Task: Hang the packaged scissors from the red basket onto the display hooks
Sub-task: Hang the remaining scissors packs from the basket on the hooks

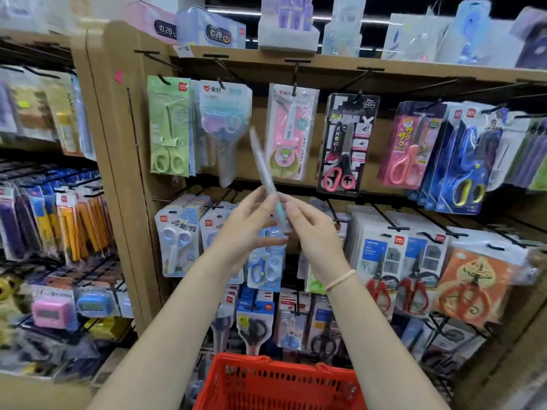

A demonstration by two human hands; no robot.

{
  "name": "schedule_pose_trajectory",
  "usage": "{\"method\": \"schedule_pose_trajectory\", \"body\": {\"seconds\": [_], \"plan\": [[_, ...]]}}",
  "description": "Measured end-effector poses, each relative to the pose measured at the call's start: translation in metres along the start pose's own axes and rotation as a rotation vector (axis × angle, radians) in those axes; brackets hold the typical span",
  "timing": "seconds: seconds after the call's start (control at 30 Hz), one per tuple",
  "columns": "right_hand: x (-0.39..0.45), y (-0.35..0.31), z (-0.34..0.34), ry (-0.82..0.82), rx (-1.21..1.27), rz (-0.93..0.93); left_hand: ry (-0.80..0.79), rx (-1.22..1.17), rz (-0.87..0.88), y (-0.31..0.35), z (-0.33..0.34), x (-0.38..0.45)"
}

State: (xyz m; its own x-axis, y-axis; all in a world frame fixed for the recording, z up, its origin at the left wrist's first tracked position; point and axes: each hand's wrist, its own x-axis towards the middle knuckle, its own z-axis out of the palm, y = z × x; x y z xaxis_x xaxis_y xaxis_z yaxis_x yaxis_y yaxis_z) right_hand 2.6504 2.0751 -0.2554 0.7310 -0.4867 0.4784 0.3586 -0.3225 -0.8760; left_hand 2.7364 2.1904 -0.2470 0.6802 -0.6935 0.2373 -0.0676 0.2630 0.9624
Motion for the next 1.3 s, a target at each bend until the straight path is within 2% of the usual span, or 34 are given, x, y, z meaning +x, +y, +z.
{"method": "schedule_pose_trajectory", "body": {"seconds": [0.1,0.23,0.43,0.63,1.2,1.3], "plan": [[0.001,0.004,-0.003,0.025,-0.046,-0.027,-0.063,-0.104,0.026,-0.001,0.002,-0.003],[0.006,0.005,-0.008,0.081,0.027,-0.041,0.015,-0.144,0.113,-0.004,0.0,0.0],[0.02,-0.015,-0.009,0.066,0.037,-0.02,0.087,-0.086,0.199,0.015,0.004,0.011],[0.046,-0.03,-0.007,0.161,0.041,-0.039,0.186,-0.064,0.229,0.039,0.013,0.033],[0.071,-0.047,-0.008,0.26,-0.005,0.008,0.137,-0.045,0.201,0.053,0.013,0.066],[0.07,-0.044,-0.011,0.276,-0.069,-0.092,0.188,0.063,0.263,0.051,0.013,0.066]]}}
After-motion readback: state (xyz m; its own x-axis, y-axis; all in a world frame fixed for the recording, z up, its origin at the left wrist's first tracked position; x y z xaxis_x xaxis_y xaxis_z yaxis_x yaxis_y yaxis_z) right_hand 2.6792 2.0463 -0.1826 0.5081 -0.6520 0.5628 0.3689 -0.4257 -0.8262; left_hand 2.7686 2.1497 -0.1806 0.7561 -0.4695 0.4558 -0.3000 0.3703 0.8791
